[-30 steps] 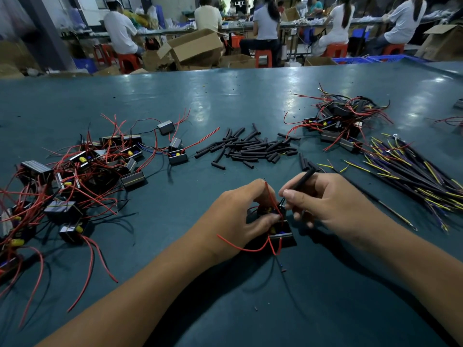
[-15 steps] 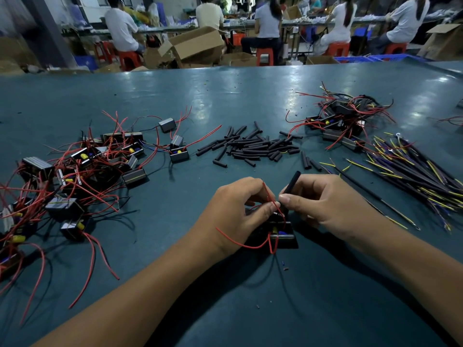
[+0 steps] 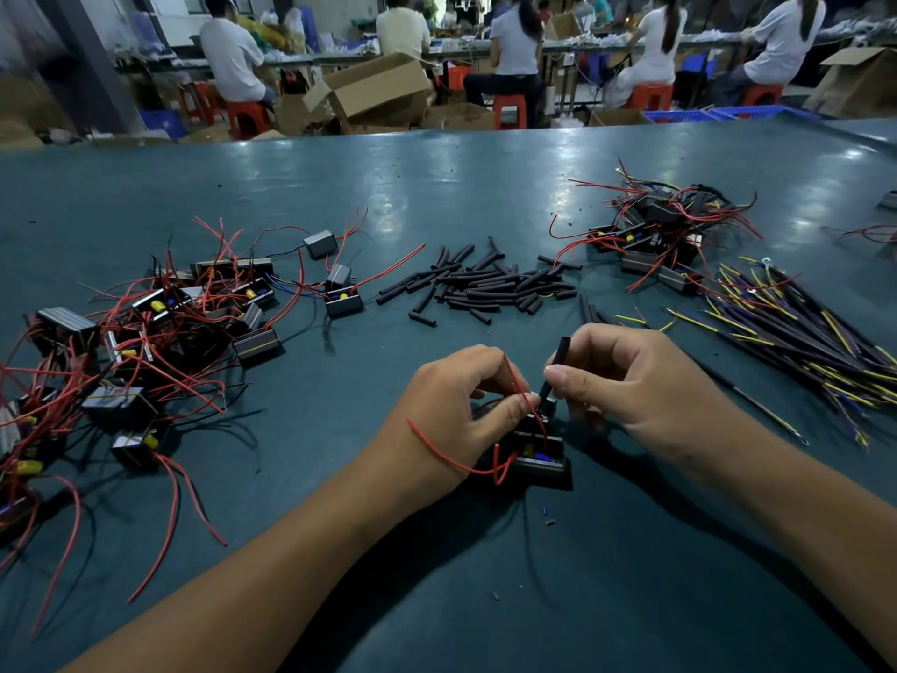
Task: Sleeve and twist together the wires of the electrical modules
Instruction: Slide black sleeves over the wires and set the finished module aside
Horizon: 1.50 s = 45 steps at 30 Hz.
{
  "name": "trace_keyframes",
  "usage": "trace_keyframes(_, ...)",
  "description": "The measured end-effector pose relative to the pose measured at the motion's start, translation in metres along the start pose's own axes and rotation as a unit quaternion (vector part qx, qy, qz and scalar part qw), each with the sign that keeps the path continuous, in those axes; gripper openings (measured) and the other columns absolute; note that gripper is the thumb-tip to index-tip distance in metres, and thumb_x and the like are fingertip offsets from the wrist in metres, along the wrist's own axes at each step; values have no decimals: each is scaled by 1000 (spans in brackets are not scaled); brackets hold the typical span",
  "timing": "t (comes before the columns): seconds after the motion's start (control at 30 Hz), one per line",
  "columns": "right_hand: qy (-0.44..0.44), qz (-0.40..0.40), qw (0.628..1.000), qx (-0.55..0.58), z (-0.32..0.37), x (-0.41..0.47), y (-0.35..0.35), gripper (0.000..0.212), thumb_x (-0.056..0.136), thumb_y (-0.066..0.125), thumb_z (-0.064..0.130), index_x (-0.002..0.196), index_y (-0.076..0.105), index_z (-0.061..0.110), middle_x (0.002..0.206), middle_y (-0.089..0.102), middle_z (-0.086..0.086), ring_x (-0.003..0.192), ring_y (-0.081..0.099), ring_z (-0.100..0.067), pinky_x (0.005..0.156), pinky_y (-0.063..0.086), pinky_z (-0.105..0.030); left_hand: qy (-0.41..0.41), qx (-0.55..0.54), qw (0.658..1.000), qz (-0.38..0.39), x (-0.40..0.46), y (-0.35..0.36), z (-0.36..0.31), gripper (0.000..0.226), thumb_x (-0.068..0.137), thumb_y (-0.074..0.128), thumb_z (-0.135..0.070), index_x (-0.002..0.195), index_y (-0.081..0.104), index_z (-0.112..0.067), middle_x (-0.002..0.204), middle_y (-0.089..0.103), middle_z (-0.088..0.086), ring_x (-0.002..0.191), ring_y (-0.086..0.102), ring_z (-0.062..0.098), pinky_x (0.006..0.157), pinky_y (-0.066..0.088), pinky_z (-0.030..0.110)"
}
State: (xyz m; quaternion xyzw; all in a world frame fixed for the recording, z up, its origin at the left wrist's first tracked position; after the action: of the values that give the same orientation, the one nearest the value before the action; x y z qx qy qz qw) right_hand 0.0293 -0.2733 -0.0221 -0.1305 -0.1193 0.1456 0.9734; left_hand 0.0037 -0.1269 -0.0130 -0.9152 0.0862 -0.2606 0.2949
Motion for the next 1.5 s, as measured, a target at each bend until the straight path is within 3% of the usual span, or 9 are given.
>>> trace_keyframes(0.2,-15,34,999,-5,4,-1,5,19,82,73,20,85,66,2,62,66,-8,51,56,-10,50,44,-22,-2,-28,1000,-12,0,3,-2,13,86,78,-22,91,69,-14,81,69,-10,81,64,1,73,42,8)
trace_keyframes(0.43,-41,50,996,-61,11,-3,3,5,88,72,15,89,70,10,77,74,-10,65,66,-29,58,52,-36,-9,-30,999,-43,2,4,-3,8,84,77,-20,88,73,-14,75,69,-12,75,64,-1,69,40,6)
trace_keyframes(0.57,-58,-6,998,-33,20,-2,-12,13,85,71,23,94,69,13,75,70,-1,63,66,-12,56,53,-28,-17,-32,998,-43,2,5,-1,6,84,79,-16,85,73,-13,72,68,-14,72,64,0,69,43,9)
trace_keyframes(0.77,-90,-29,993,-74,30,-2,-23,8,91,68,14,83,68,13,69,65,-6,59,60,-7,53,50,-21,1,-22,998,-52,2,5,-5,9,82,76,-25,87,72,-18,74,67,-14,74,63,-1,73,41,5)
trace_keyframes(0.87,-111,-21,988,-109,35,-4,-19,12,93,67,17,82,65,21,71,63,-3,60,58,-12,53,49,-24,12,-15,998,-63,4,2,-9,15,82,77,-32,91,74,-19,78,67,-12,76,65,6,73,45,12)
trace_keyframes(1.03,-148,-47,974,-167,44,-9,-16,9,92,58,30,83,58,27,72,59,5,58,51,-10,53,44,-23,23,48,996,-69,6,0,-13,17,83,72,-40,83,73,-24,76,65,-15,78,58,8,77,47,45)
trace_keyframes(1.17,-134,-62,975,-168,38,-7,-17,13,95,59,26,82,57,25,70,58,4,54,49,-11,52,44,-26,5,64,996,-61,4,1,-10,19,82,71,-45,82,72,-26,75,63,-19,80,56,6,82,45,46)
trace_keyframes(1.33,-81,-31,991,-103,23,0,-18,10,95,64,23,86,62,19,67,63,7,54,57,-2,54,43,-13,-7,55,996,-65,5,3,-6,20,80,72,-46,80,72,-26,72,60,-23,77,56,6,78,47,48)
trace_keyframes(1.5,-114,-24,979,-167,30,-2,-18,12,90,68,37,82,65,28,75,67,6,69,64,-13,57,54,-32,0,52,996,-69,5,2,-6,22,80,71,-49,82,73,-27,75,64,-19,78,59,9,77,48,50)
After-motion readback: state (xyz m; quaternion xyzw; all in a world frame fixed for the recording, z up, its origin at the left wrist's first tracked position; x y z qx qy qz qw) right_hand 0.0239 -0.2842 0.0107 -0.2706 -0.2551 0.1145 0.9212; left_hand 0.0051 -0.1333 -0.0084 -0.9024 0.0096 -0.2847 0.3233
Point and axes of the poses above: each hand's wrist, its own x-axis towards the middle knuckle, its own y-axis out of the palm, z = x × y, the point moved 9 cm from there along x, towards the middle knuckle
